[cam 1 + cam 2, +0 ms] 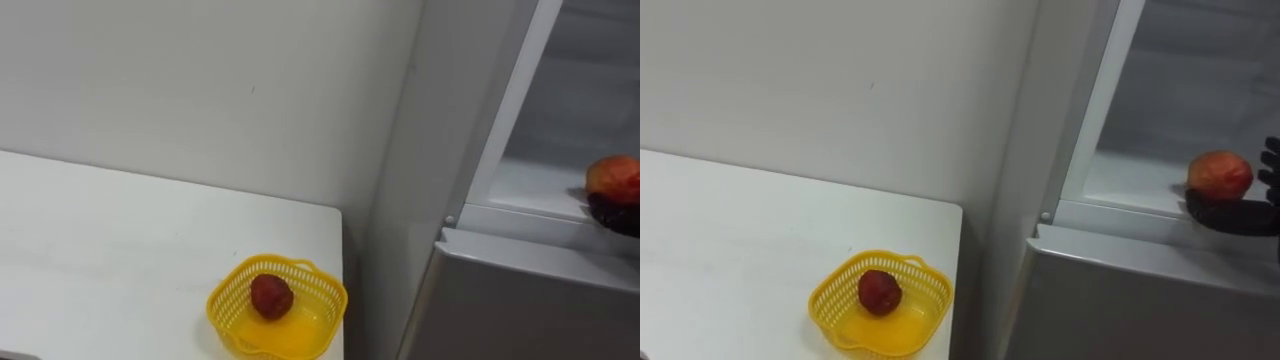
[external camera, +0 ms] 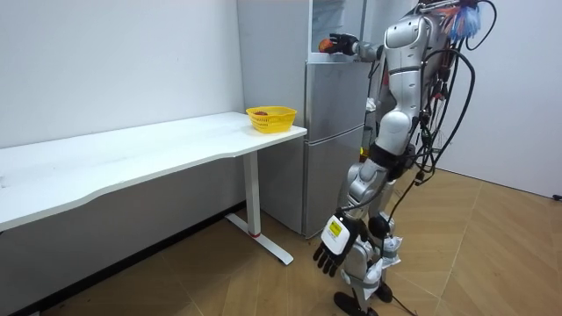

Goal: Retrieve from the upper fridge

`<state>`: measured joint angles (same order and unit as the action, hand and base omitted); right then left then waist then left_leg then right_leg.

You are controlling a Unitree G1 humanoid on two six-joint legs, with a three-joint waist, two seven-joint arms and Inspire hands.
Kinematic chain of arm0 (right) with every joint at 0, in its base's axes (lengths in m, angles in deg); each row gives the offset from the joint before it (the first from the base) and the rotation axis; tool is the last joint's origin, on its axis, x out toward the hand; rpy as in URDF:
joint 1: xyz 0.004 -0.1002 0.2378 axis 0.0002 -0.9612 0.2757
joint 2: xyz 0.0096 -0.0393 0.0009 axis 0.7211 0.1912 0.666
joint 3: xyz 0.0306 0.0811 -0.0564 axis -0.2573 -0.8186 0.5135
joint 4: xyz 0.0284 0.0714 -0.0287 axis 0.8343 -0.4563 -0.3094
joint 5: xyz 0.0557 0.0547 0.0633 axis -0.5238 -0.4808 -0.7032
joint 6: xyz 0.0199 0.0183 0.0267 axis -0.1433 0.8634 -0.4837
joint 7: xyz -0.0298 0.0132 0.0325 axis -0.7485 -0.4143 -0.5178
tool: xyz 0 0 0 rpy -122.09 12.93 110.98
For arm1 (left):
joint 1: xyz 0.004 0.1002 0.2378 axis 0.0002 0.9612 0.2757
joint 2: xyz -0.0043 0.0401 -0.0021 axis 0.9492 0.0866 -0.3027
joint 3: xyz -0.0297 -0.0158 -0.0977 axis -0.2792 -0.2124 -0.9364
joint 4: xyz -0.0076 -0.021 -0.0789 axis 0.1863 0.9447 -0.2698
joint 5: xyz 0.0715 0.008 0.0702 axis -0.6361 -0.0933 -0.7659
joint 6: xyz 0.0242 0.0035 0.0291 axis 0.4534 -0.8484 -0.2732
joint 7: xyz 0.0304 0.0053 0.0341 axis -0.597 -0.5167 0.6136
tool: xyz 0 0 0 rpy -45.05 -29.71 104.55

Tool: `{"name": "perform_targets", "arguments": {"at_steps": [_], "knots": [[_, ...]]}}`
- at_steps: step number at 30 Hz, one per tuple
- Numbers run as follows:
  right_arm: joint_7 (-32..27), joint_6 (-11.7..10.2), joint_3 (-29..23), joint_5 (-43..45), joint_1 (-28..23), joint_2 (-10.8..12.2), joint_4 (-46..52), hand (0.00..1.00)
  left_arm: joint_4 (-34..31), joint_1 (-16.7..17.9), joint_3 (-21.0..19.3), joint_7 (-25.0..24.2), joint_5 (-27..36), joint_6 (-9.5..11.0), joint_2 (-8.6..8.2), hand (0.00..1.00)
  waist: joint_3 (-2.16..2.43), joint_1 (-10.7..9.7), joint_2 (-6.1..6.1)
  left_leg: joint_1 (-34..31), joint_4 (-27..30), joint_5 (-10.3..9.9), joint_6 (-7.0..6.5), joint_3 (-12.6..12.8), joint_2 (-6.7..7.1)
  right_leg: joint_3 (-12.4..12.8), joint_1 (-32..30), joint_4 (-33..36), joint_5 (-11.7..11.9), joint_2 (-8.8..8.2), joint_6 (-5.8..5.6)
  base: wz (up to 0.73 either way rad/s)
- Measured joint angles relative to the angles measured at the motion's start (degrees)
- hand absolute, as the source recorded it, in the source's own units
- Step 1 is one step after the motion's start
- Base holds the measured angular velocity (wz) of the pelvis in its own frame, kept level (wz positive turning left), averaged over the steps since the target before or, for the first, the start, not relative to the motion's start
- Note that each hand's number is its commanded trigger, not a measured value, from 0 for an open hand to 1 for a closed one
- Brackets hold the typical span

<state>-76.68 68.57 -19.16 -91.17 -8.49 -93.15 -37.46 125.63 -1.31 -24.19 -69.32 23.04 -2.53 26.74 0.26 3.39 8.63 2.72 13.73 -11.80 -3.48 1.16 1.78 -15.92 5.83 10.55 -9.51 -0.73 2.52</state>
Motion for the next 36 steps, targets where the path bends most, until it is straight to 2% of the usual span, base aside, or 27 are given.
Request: {"name": "perform_targets", "arguments": {"at_steps": [8, 24, 30, 36], "knots": [[1.82, -0.02, 1.02, -0.29, 0.0, -0.2, -0.19, 0.0, 0.25, -0.02, -0.02, -0.55, -0.22, 0.16, 0.24, 0.0, -0.14, 0.29, 0.61, 1.09, -0.43, 0.06, 0.13, -0.05, -0.06, 0.03, 1.04, -0.91, -0.18, 0.15, 0.14, 0.0], [5.14, -0.2, 2.16, -5.02, 0.02, -0.43, -1.43, 0.0, 0.29, -0.3, -0.03, -1.52, -0.18, 0.21, 0.95, 0.0, -0.22, 1.24, 0.75, 0.96, -0.28, 0.1, 0.21, -0.01, -0.13, 0.08, 0.59, -0.8, -0.14, 0.18, 0.22, -0.01], [8.22, -0.67, 2.16, -4.97, 0.65, -1.62, -4.13, 0.0, 0.42, -0.75, -0.08, -1.69, -0.28, 0.05, 1.35, 0.0, -0.41, 1.8, 1.11, 0.96, -0.26, 0.1, 0.21, 0.01, -0.11, 0.01, 0.56, -0.8, -0.14, 0.16, 0.22, 0.0], [10.83, -0.41, 2.54, -5.07, 2.31, -2.48, -6.03, 0.0, 0.34, -0.95, -0.06, -2.89, -0.28, 0.05, 1.69, 0.0, -0.34, 1.66, 1.27, 0.6, -0.26, 0.11, 0.22, 0.03, -0.11, 0.01, 0.1, -0.7, -0.14, 0.17, 0.23, 0.0]]}}
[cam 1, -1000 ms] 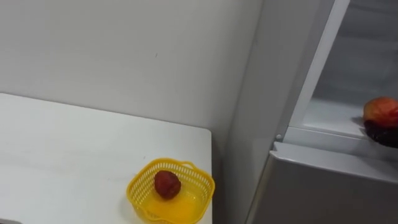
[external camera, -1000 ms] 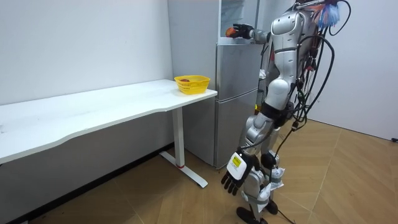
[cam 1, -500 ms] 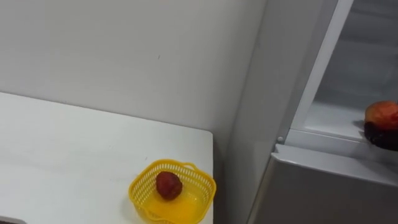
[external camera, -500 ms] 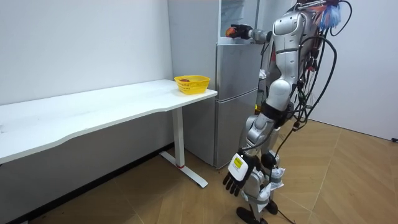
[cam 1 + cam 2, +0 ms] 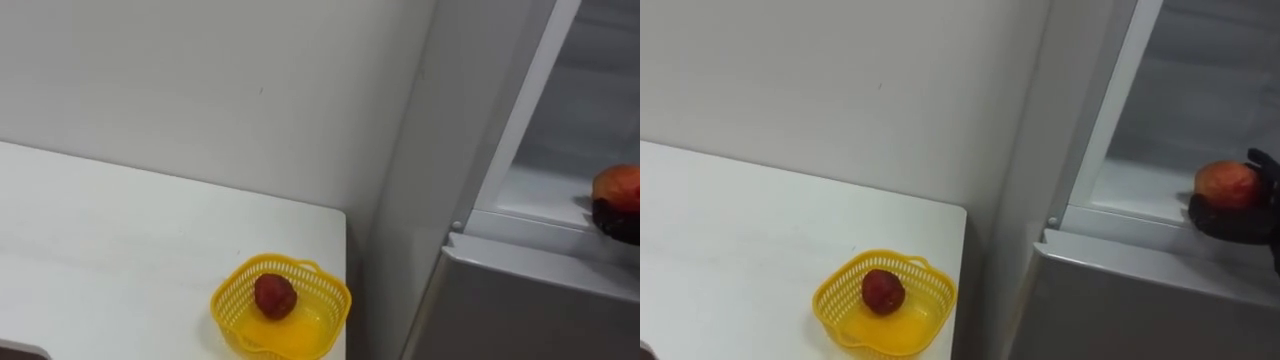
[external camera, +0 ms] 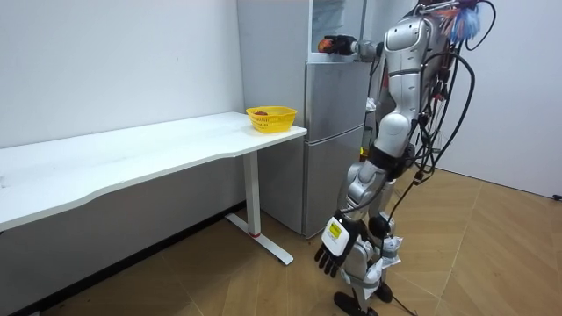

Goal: Retrieve from the upper fridge

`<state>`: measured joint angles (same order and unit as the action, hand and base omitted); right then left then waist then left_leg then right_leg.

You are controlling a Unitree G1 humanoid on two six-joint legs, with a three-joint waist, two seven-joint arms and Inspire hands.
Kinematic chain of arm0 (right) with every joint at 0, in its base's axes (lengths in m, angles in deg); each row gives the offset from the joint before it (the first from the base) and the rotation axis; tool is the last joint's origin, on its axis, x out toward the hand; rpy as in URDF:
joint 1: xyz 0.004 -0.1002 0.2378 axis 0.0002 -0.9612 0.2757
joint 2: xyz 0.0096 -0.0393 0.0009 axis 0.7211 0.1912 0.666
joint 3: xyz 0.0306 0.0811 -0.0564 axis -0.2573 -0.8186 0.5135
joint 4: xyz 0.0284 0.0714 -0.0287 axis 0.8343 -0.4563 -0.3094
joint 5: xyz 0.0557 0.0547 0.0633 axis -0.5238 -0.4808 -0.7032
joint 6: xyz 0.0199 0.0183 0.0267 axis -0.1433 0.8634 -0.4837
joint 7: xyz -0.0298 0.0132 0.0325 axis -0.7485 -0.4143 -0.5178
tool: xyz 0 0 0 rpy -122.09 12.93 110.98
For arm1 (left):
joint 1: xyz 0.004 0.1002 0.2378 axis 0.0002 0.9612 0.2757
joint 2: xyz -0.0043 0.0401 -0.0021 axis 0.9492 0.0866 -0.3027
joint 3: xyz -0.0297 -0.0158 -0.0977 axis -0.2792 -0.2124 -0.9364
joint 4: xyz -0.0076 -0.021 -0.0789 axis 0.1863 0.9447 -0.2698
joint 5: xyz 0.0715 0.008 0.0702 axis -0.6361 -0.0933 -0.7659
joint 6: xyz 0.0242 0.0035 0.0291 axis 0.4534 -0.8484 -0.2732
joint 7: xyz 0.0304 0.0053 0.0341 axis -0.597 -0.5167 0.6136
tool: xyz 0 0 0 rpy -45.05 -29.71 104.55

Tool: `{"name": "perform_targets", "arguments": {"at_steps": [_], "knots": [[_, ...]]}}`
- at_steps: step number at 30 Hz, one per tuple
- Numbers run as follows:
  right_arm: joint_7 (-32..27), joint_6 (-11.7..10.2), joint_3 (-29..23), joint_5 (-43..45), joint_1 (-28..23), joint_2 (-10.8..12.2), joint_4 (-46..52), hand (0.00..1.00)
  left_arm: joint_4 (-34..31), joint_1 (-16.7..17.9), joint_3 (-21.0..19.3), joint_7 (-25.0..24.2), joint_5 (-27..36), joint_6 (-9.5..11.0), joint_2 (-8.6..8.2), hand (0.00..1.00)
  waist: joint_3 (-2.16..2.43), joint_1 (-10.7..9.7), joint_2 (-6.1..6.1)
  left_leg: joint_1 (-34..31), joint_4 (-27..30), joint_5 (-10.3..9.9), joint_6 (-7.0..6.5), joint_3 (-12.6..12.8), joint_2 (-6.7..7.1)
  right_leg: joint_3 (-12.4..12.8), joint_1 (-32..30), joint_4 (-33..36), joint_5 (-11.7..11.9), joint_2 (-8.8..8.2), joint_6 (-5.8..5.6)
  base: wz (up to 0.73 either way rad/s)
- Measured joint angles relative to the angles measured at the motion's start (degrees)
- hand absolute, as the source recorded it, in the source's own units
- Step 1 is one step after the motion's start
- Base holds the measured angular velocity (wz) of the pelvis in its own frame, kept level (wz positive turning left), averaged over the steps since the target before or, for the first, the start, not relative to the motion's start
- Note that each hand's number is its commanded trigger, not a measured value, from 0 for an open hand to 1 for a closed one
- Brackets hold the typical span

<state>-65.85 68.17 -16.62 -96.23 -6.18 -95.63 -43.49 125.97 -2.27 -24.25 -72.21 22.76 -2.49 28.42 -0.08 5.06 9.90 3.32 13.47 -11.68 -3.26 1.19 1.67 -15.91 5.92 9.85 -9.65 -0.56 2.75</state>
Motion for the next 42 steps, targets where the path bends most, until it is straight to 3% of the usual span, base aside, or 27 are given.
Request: {"name": "perform_targets", "arguments": {"at_steps": [5, 6, 7, 8, 16, 25, 36, 42], "knots": [[1.94, 0.75, 1.96, -0.48, 1.91, -0.95, -1.41, 0.0, 0.01, -0.22, 0.01, -1.01, 0.0, 0.14, 0.73, 0.0, 0.03, 0.24, 0.24, 0.08, -0.05, 0.0, 0.0, 0.01, -0.02, 0.02, -0.02, 0.01, 0.01, 0.03, 0.02, 0.0], [2.11, 0.79, 2.01, -0.46, 1.96, -0.97, -1.41, 0.39, 0.01, -0.25, 0.01, -1.02, 0.0, 0.14, 0.77, 0.0, 0.01, 0.29, 0.31, 0.08, -0.05, 0.0, 0.01, 0.01, -0.02, 0.02, -0.02, 0.01, 0.01, 0.03, 0.02, 0.0], [2.16, 0.93, 2.07, -0.43, 2.0, -0.98, -1.41, 0.59, 0.01, -0.37, 0.01, -1.02, 0.0, 0.14, 0.82, 0.0, -0.06, 0.35, 0.47, 0.06, -0.05, 0.0, 0.01, 0.0, -0.02, -0.01, 0.0, 0.0, 0.01, 0.03, 0.02, 0.0], [2.24, 0.99, 2.07, -0.44, 2.0, -0.98, -1.45, 1.0, 0.01, -0.35, 0.03, -1.04, 0.01, 0.14, 0.82, 0.0, -0.13, 0.37, 0.59, 0.04, -0.04, 0.0, 0.0, 0.0, -0.02, -0.01, 0.02, 0.0, 0.01, 0.03, 0.02, 0.0], [0.77, 0.89, 1.9, -0.14, 2.13, -1.05, -2.34, 1.0, 0.04, -1.31, 0.06, -1.01, 0.02, 0.22, 0.84, 0.0, -0.19, 1.72, 0.6, -0.02, 0.11, -0.01, 0.01, -0.06, -0.01, 0.0, 0.1, 0.0, 0.01, 0.02, 0.02, 0.0], [-1.28, 0.24, 1.93, -0.36, 3.14, -1.39, -2.34, 1.0, 0.03, -1.06, 0.08, -1.08, 0.02, 0.19, 0.86, 0.0, -0.41, 2.98, -0.31, -0.14, 0.12, -0.03, 0.04, -0.2, -0.01, -0.01, 0.04, -0.11, 0.0, 0.06, 0.04, 0.0], [-0.86, 0.93, 2.21, -2.46, 3.95, -1.36, -2.29, 1.0, -0.13, -0.92, 0.17, -0.36, 0.16, 0.06, 0.83, 0.0, -0.3, 2.93, -0.65, -0.17, -0.2, -0.02, 0.08, -0.41, 0.01, -0.01, 0.03, -0.15, -0.04, 0.09, 0.09, 0.0], [-0.43, 0.9, 2.44, -4.75, 4.22, -1.36, -2.27, 1.0, 0.15, -0.8, 0.13, 0.73, 0.24, -0.05, 0.76, 0.0, -0.09, 2.7, -0.14, -0.13, -0.7, 0.07, 0.19, -1.12, 0.06, -0.98, 0.64, -0.41, -0.05, 0.15, 0.08, 0.07]]}}
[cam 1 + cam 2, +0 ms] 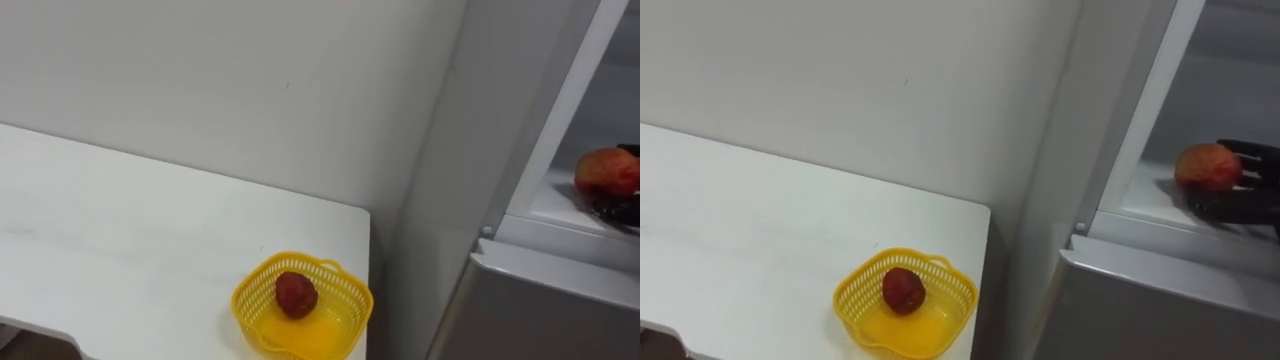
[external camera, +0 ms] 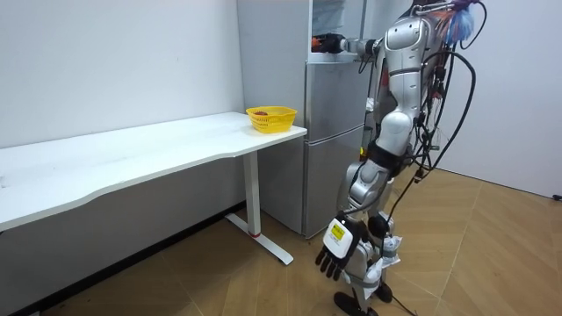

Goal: Retrieve from the upper fridge

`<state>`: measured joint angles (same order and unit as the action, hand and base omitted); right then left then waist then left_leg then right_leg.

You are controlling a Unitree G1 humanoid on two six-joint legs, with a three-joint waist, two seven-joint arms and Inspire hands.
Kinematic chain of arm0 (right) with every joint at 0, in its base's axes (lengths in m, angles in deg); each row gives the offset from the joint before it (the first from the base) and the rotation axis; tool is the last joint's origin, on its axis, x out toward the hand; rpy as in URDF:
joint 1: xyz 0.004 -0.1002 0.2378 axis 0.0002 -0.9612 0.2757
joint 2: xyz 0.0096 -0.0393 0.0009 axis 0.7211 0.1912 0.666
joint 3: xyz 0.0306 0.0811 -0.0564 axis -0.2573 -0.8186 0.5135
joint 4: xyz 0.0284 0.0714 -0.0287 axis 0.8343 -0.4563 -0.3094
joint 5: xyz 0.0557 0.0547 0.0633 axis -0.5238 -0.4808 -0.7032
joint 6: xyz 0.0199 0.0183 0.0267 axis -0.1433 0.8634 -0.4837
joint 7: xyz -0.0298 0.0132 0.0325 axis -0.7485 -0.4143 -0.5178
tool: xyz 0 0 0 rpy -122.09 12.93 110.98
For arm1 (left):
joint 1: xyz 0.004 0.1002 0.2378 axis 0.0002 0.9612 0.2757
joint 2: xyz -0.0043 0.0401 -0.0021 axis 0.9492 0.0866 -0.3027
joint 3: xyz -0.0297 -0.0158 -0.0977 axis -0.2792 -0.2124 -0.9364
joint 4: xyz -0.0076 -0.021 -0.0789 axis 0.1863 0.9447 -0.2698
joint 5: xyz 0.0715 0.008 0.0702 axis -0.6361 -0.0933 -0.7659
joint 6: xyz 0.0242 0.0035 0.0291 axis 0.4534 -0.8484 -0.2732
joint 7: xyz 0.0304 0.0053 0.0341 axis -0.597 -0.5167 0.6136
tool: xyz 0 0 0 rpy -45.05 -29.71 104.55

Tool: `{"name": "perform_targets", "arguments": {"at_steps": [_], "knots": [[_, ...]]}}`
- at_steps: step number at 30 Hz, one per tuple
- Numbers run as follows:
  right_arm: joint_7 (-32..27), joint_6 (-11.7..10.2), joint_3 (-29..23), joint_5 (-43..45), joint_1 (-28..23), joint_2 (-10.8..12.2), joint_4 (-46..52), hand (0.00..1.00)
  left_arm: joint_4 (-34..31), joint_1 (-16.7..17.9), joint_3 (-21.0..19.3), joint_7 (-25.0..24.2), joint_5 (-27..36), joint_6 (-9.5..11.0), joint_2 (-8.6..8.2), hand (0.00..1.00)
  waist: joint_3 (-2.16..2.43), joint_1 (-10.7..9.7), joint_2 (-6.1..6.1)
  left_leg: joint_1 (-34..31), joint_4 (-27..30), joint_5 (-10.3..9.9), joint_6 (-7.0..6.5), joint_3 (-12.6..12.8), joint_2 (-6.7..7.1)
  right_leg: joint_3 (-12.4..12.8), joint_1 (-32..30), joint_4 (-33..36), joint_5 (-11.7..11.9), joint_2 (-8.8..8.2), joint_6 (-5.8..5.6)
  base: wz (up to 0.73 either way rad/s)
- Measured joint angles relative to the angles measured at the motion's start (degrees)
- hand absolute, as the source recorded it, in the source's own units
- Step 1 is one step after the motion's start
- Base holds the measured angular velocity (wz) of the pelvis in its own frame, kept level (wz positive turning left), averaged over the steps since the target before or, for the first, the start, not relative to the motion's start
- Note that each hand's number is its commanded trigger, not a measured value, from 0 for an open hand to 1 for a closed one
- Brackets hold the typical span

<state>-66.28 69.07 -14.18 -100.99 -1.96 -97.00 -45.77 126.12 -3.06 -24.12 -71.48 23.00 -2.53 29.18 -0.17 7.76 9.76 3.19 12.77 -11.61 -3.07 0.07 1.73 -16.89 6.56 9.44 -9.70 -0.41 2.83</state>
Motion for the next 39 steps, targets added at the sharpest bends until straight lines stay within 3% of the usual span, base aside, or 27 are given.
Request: {"name": "perform_targets", "arguments": {"at_steps": [8, 15, 19, 24, 29, 32, 39], "knots": [[-1.23, 0.18, 0.06, -3.82, -0.16, 0.41, 1.58, 1.0, -0.03, -0.81, -0.05, -0.03, 0.26, 0.16, -0.08, 0.0, -0.05, -1.2, -0.21, 0.26, -0.48, 0.02, 0.09, -0.32, 0.0, -0.42, 0.47, -0.54, 0.04, 0.05, 0.02, 0.02], [-7.26, 0.05, -0.74, -3.32, -2.64, 2.59, 13.0, 1.0, -0.28, -1.94, 0.02, 1.23, 0.48, 0.2, -0.69, 0.0, 0.06, -2.97, -2.08, -0.12, -0.2, 0.0, 0.05, 0.18, -0.07, -0.06, -0.13, 0.06, 0.12, -0.01, -0.01, -0.02], [-11.82, 0.03, -0.86, -2.11, -7.67, 3.32, 22.35, 1.0, -0.28, -2.59, 0.04, 3.27, 0.42, 0.25, -1.09, 0.0, 0.54, -3.17, -3.1, 0.31, -0.63, 0.01, 0.06, 0.82, -0.12, 0.4, -0.04, 0.26, 0.1, -0.01, -0.03, -0.05], [-15.52, 0.12, -1.83, -1.4, -12.42, 6.16, 33.51, 1.0, -0.29, -2.19, 0.04, 4.51, 0.45, 0.27, -1.99, 0.0, 0.63, -4.46, -3.33, 0.27, -0.55, 0.01, 0.05, 1.12, -0.15, 0.86, -0.22, 0.34, 0.09, 0.0, -0.04, -0.05], [-19.1, -0.02, -5.84, 0.96, -15.75, 10.8, 45.76, 1.0, 0.0, -1.92, 0.06, 5.71, 0.49, 0.38, -3.55, 0.0, 0.52, -4.95, -4.26, 0.39, -0.44, -0.02, -0.01, 1.47, -0.18, 1.62, -0.38, 0.35, 0.1, 0.08, -0.03, -0.06], [-20.59, -0.49, -5.88, 3.65, -16.76, 12.37, 50.51, 1.0, 0.29, -2.02, 0.54, 6.12, 0.51, 0.42, -3.81, 0.0, 0.74, -5.58, -4.88, 0.45, -0.02, -0.03, -0.01, 1.53, -0.24, 2.23, -0.29, 0.36, 0.24, 0.26, -0.07, -0.01], [-23.86, -0.73, -6.32, 9.22, -21.5, 16.88, 61.57, 1.0, 2.06, -2.46, 1.11, 6.82, 0.41, 0.97, -5.07, 0.0, 0.18, -6.03, -7.05, 0.43, -0.18, -0.07, -0.05, 2.26, -0.42, 2.55, -0.72, 0.97, 0.26, 0.18, -0.06, -0.05]]}}
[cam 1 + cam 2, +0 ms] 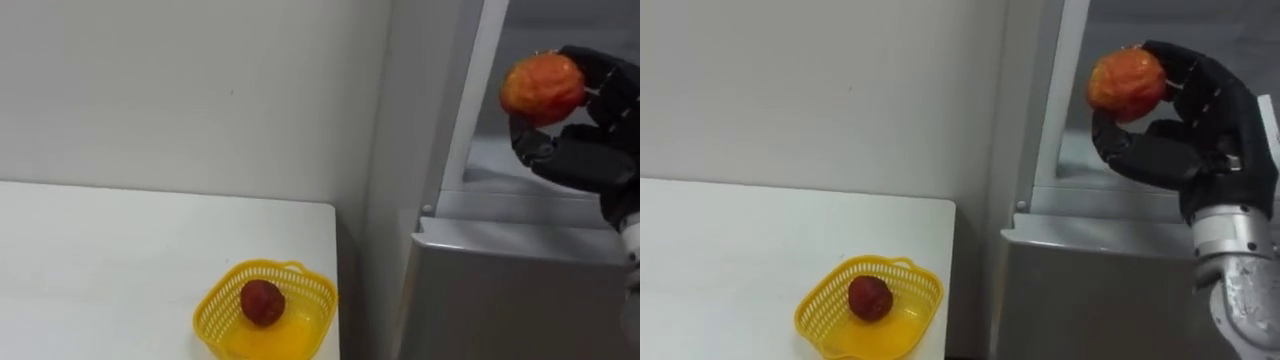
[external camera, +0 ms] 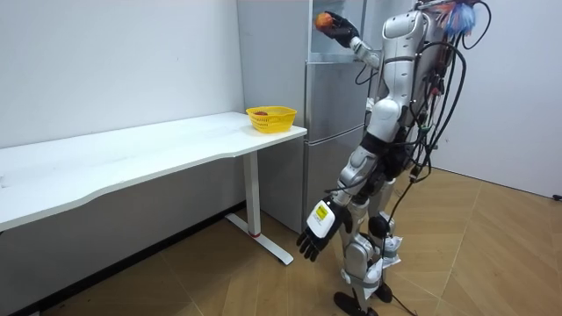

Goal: Retrieve from the upper fridge

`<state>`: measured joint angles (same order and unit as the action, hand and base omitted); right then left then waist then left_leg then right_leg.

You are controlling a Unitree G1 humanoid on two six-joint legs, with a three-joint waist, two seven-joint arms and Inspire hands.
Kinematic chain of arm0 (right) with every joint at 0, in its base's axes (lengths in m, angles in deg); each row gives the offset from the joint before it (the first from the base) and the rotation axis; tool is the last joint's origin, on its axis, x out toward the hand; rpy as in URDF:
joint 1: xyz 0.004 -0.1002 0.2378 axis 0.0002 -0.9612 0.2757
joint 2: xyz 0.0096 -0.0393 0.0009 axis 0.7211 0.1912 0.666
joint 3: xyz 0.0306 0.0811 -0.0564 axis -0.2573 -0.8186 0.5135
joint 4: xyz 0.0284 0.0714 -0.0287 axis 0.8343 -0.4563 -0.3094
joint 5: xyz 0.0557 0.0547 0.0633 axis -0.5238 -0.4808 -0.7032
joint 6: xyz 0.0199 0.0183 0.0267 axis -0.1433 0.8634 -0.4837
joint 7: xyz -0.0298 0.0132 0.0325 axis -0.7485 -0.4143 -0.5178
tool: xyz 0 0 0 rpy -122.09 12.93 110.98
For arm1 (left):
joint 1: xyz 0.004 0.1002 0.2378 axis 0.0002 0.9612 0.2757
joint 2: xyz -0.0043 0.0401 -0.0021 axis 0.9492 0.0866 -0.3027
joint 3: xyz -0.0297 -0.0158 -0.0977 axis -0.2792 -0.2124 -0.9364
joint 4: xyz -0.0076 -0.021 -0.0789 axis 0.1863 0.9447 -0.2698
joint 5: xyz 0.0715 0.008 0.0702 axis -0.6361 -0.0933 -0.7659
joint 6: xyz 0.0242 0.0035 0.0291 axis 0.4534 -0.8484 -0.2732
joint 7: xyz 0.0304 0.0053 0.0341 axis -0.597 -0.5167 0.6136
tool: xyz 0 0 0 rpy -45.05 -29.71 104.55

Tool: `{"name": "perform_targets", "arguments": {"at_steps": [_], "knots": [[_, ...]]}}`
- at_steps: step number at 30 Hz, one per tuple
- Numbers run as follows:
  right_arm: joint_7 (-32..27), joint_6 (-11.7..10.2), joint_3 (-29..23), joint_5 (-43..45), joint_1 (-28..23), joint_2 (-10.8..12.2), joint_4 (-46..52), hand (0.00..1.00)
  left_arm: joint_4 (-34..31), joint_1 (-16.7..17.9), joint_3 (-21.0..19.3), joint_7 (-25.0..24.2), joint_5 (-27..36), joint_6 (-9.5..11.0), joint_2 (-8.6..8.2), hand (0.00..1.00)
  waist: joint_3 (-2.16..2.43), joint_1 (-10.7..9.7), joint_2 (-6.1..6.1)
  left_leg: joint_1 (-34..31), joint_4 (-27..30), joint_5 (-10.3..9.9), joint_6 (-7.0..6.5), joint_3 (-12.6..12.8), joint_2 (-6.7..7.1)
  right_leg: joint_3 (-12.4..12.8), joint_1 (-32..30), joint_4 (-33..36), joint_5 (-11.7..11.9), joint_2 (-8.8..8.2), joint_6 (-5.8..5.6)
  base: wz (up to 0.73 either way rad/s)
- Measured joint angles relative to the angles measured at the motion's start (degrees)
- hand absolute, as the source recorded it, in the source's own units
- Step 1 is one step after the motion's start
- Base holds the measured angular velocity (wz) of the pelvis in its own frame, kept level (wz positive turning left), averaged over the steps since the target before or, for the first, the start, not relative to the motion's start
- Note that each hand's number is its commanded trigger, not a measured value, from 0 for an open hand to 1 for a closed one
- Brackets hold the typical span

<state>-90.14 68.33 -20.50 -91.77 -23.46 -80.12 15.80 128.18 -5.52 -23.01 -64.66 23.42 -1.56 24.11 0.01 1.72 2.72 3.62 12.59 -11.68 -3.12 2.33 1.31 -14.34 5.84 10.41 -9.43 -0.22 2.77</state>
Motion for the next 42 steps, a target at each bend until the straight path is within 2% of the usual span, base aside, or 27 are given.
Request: {"name": "perform_targets", "arguments": {"at_steps": [3, 6, 8, 10, 13, 18, 22, 27, 33, 35, 39, 42], "knots": [[-0.65, -0.18, -0.05, 1.59, -1.73, 0.78, 3.53, 1.0, -0.03, -0.06, -0.05, 0.25, -0.06, 0.67, -0.26, 0.0, 0.05, 0.04, -0.21, -0.1, 0.03, 0.02, 0.02, 0.42, 0.0, 0.24, -0.41, 0.26, -0.27, -0.11, 0.12, -0.07], [-1.29, -0.85, -0.73, 7.36, -3.78, 1.22, 8.89, 1.0, 0.01, 0.25, -0.06, 0.53, -0.16, 1.7, -0.63, 0.0, 0.26, 0.24, -0.35, -0.03, -0.19, 0.02, 0.01, 0.83, 0.0, 0.8, -0.72, 0.35, -0.45, -0.07, 0.1, -0.07], [-1.64, -2.3, -0.74, 11.15, -3.92, 1.95, 12.6, 1.0, 0.55, 0.47, -0.06, 0.57, -0.15, 2.32, -0.7, 0.0, 0.44, 0.18, -0.53, 0.35, -0.28, 0.02, 0.01, 1.3, -0.06, 1.47, -0.58, 0.28, -0.42, 0.13, 0.1, -0.09], [-1.91, -3.94, -0.4, 12.86, -3.92, 2.21, 14.31, 1.0, 0.88, 0.52, 0.37, 0.9, 0.08, 2.68, -0.67, 0.0, 0.34, 0.43, -0.63, 1.15, -0.86, 0.01, 0.02, 1.73, -0.14, 1.82, -0.07, 0.21, -0.42, 0.24, 0.09, -0.1], [-2.87, -5.02, 2.11, 19.36, -4.01, 4.01, 16.0, 1.0, 1.08, 0.39, 2.61, 1.66, 0.17, 2.68, -0.68, 0.0, 0.26, 0.42, -0.68, 1.88, -1.41, -0.05, 0.12, 2.29, -0.31, 2.71, 0.01, 0.15, -0.51, 0.47, 0.11, -0.13], [-0.44, -4.83, 6.8, 27.12, -4.83, 6.21, 16.92, 1.0, 2.43, -1.07, 4.85, 1.09, 0.15, 2.7, -0.78, 0.0, 0.24, 0.61, -0.11, 1.77, -1.7, -0.07, 0.13, 2.27, -0.27, 2.81, -0.15, 0.24, -0.56, 0.46, 0.11, -0.02], [3.39, -4.73, 9.0, 31.91, -4.89, 6.24, 16.98, 1.0, 2.75, -1.76, 6.48, -0.12, 0.68, 2.71, -0.77, 0.0, 0.03, 1.91, 0.58, 1.49, -1.62, -0.07, 0.13, 2.28, -0.29, 2.78, -0.41, 0.3, -0.56, 0.47, 0.12, 0.0], [6.64, -4.75, 12.78, 32.89, -4.88, 6.24, 16.97, 1.0, 2.75, -2.71, 7.89, -0.79, 2.09, 2.89, -0.68, 0.0, 0.09, 3.46, 1.24, 0.88, -1.27, -0.08, 0.12, 1.77, -0.23, 1.89, -0.65, 0.35, -0.55, 0.26, 0.11, 0.06], [9.52, -4.87, 15.12, 37.29, -4.86, 6.23, 16.17, 1.0, 3.37, -3.83, 7.79, -2.0, 2.15, 3.9, -0.08, 0.0, -0.29, 5.8, 1.81, 0.11, -1.12, -0.2, 0.16, 1.11, -0.19, 1.15, -0.94, 0.25, -0.56, 0.18, 0.11, 0.04], [10.17, -4.95, 16.56, 37.22, -4.77, 6.2, 14.3, 1.0, 3.38, -3.95, 7.79, -2.69, 2.2, 4.0, 0.32, 0.0, -0.65, 6.88, 2.59, 0.1, -1.05, -0.2, 0.19, 1.08, -0.25, 1.06, -0.93, 0.18, -0.57, 0.23, 0.14, 0.0], [12.86, -4.24, 17.8, 37.34, -4.77, 6.23, 9.19, 1.0, 3.46, -4.3, 7.72, -3.49, 2.16, 4.01, 0.37, 0.0, -0.95, 8.46, 3.37, -0.25, -0.8, -0.21, 0.18, 0.34, -0.08, 0.52, -0.98, 0.17, -0.56, 0.11, 0.13, 0.07], [13.3, -4.12, 18.84, 38.9, -4.74, 6.29, 7.06, 1.0, 3.3, -4.3, 7.72, -3.68, 2.12, 3.95, 0.46, 0.0, -0.95, 9.61, 3.42, -0.66, -0.77, -0.21, 0.16, -0.1, 0.03, 0.09, -1.18, 0.11, -0.57, 0.01, 0.12, 0.1]]}}
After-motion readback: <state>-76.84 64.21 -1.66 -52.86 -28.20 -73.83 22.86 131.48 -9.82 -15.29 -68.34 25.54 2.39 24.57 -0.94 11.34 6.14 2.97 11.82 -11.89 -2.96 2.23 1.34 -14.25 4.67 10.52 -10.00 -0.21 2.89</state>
